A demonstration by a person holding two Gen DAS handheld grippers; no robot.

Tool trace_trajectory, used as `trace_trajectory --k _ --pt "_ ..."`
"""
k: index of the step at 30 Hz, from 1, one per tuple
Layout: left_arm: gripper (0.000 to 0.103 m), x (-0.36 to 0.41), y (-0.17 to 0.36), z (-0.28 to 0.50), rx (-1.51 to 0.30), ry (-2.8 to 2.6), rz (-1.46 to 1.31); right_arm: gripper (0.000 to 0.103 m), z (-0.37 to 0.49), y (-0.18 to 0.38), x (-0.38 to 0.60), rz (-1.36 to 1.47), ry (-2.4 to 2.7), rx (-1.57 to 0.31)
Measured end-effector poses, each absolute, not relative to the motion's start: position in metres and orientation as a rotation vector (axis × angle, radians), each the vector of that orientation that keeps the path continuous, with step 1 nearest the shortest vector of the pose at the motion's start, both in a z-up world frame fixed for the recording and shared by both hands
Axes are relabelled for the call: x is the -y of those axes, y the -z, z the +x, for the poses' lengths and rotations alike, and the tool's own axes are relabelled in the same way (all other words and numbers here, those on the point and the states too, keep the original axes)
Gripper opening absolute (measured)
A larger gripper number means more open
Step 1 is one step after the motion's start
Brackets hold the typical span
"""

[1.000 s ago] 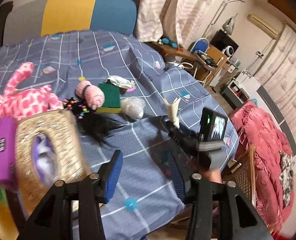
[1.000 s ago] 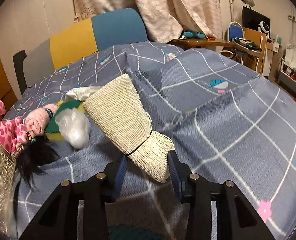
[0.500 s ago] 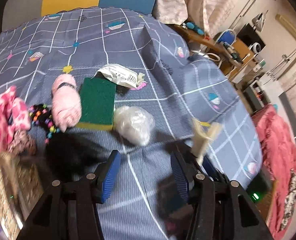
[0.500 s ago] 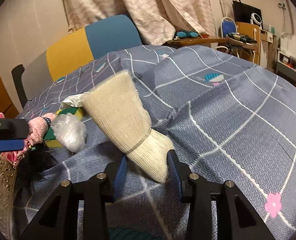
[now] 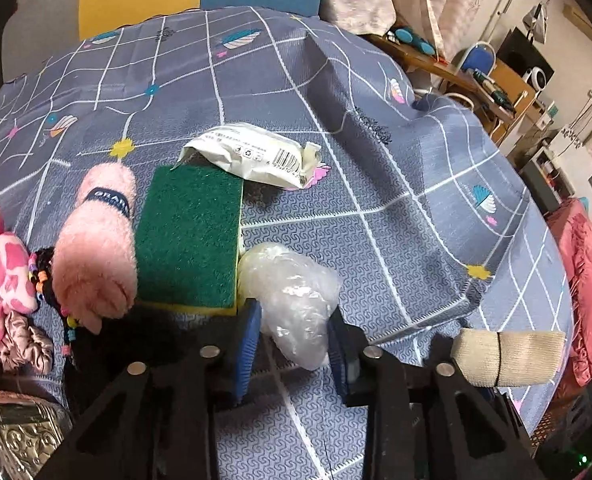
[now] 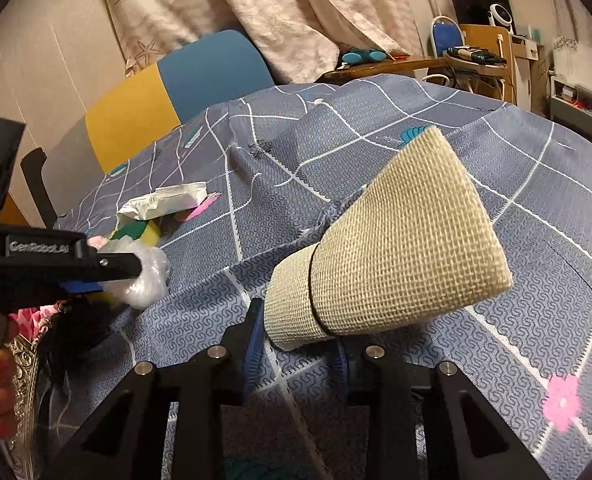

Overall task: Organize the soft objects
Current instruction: 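Grasp the clear plastic bag with the left tool and lift it, then drop the plastic bag into the gold tray with the left tool while the right carries the roll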

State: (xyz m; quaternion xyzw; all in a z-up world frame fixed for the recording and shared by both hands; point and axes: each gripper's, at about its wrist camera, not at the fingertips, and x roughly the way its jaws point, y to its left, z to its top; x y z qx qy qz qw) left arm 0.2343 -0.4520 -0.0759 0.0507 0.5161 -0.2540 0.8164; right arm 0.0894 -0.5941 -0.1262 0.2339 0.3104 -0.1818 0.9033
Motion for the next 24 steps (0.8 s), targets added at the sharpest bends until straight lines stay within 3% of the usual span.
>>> trace_trajectory --k 1,2,24 --pt "0.025 0.450 0.074 0.232 -1.099 0.543 0.108 0.031 0.089 0.126 0.594 0.482 0.376 -0.642" --pt "0.011 0.447 0.072 0.230 -1.096 0.548 0.102 0.031 0.088 0.126 0.593 0.482 0.377 -0.642" --pt "0.010 0.353 -0.013 0.126 -0.957 0.799 -0.114 0.030 0.094 0.125 0.582 0.413 0.426 -0.669"
